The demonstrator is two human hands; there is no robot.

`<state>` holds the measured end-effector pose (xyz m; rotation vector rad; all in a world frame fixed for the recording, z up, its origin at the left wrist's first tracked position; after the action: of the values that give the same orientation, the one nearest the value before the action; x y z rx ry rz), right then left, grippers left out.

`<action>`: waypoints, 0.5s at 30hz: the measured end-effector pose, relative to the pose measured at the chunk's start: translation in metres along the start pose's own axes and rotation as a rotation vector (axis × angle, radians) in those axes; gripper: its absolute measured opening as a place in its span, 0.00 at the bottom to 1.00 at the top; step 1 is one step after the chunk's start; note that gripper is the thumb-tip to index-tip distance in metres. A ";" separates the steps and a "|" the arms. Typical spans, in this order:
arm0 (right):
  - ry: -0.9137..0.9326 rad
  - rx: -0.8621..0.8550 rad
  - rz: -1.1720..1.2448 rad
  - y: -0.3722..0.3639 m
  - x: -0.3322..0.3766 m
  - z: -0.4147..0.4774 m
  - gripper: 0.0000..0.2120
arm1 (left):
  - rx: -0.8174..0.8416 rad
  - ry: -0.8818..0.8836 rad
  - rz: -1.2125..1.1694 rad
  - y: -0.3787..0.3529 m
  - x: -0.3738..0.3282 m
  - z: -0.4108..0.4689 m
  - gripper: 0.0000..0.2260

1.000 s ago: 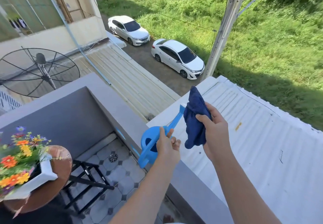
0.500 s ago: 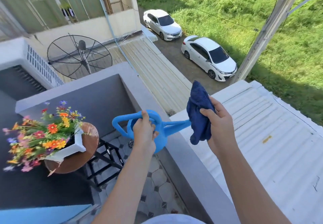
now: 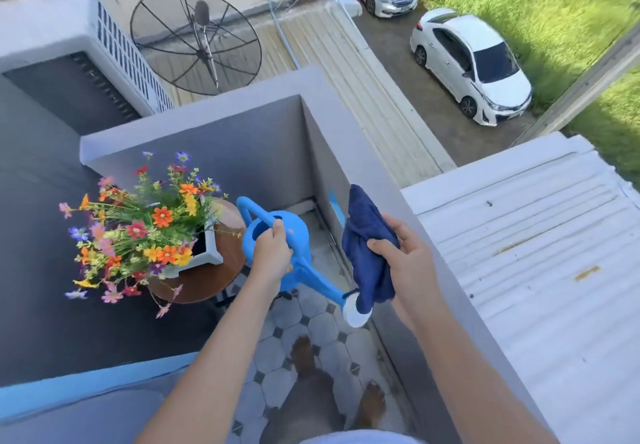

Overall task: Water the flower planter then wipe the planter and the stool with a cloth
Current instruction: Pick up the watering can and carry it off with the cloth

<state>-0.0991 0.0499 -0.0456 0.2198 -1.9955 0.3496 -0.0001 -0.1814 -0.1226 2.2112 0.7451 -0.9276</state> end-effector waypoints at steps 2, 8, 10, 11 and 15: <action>-0.078 -0.016 -0.008 -0.016 -0.033 0.019 0.19 | 0.036 0.011 0.085 -0.003 0.020 0.035 0.22; -0.284 -0.109 0.023 -0.045 -0.162 0.107 0.19 | 0.055 -0.043 0.248 -0.035 0.093 0.157 0.23; -0.339 -0.146 0.055 -0.052 -0.218 0.139 0.18 | 0.029 -0.037 0.298 -0.047 0.130 0.205 0.23; -0.367 -0.155 0.079 -0.055 -0.251 0.157 0.18 | 0.014 -0.025 0.309 -0.056 0.151 0.233 0.23; -0.438 -0.196 0.089 -0.052 -0.375 0.233 0.18 | -0.018 0.042 0.323 -0.105 0.241 0.340 0.21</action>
<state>-0.1176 -0.0786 -0.4706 0.0873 -2.4604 0.1674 -0.0703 -0.2960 -0.5311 2.2540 0.3947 -0.7118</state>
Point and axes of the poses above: each hand's wrist, its own z-axis towards the middle knuckle, its own y-axis out of the back of the hand, x = y × z, the point moved 10 cm from there along z, towards the middle knuckle, and after that the axes turned 3 degrees about -x, right-handed, at the moved point
